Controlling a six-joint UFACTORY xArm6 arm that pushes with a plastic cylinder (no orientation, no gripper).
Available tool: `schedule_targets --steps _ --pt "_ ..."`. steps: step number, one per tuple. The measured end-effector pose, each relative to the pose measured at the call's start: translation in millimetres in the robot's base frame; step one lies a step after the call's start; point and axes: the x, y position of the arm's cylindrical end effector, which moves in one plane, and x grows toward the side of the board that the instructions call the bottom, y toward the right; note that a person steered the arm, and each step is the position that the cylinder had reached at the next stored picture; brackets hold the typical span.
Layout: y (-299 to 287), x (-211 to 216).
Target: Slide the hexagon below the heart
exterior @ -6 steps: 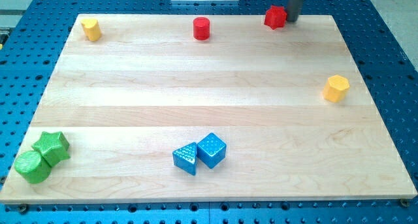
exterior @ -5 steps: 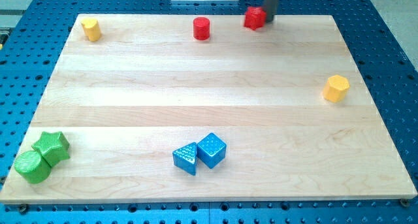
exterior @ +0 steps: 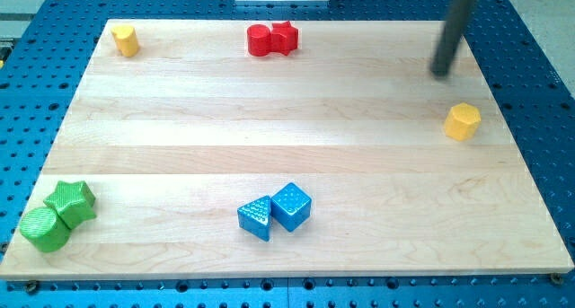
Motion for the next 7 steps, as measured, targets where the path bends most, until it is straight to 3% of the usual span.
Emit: schedule_targets --steps 1,2,3,4,5,7 --pt "66 42" --pt "20 101" --pt "-67 102" --pt "-119 102" --pt "-80 106" --pt "-295 76"
